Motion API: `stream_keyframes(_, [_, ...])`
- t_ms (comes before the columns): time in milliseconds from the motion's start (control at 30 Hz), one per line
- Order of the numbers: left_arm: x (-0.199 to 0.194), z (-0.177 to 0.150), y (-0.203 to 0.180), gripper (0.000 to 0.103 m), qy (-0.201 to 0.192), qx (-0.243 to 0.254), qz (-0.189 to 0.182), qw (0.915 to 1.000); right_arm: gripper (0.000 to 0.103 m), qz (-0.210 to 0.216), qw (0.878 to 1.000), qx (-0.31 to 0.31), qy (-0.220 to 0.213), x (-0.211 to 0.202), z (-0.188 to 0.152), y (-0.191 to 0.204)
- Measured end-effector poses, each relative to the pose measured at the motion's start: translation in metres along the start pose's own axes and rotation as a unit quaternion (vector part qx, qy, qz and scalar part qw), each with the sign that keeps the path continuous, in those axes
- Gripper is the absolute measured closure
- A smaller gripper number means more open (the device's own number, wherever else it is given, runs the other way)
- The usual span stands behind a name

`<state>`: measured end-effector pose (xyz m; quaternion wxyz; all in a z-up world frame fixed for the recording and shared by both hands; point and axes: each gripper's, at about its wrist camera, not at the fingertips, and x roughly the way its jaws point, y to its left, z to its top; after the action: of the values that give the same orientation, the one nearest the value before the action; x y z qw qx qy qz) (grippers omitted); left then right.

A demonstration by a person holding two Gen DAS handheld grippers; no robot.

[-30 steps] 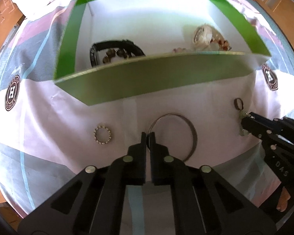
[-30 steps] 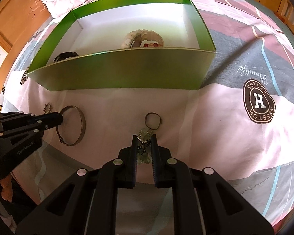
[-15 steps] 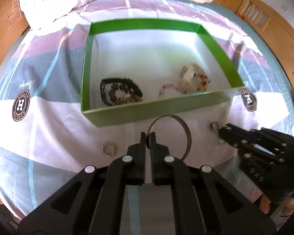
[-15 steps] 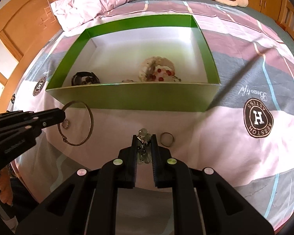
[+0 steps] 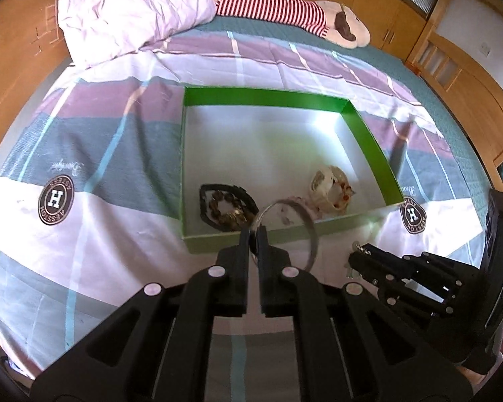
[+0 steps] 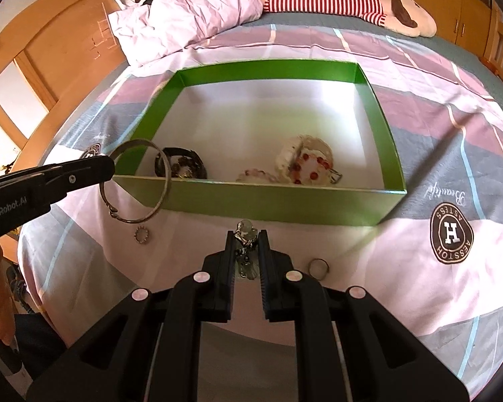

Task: Organize jewelry
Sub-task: 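Carry the keychain and bangle into the green box and open both tools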

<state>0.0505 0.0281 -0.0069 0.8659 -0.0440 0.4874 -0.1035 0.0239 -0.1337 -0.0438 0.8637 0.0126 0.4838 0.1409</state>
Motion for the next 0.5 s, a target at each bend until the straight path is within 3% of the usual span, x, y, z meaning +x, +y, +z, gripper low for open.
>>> stream_keyframes(300, [-0.005,0.003,0.002,0.098,-0.027,0.001,0.033,0.9991,0.09,-0.034,0.996,-0.033,-0.079,-0.021,0.011,0.022])
stream_keyframes(500, [-0.003,0.004,0.007,0.098,-0.03,-0.007,0.04,0.9987,0.09,-0.041,0.994,-0.041,-0.098,-0.024,0.015,0.028])
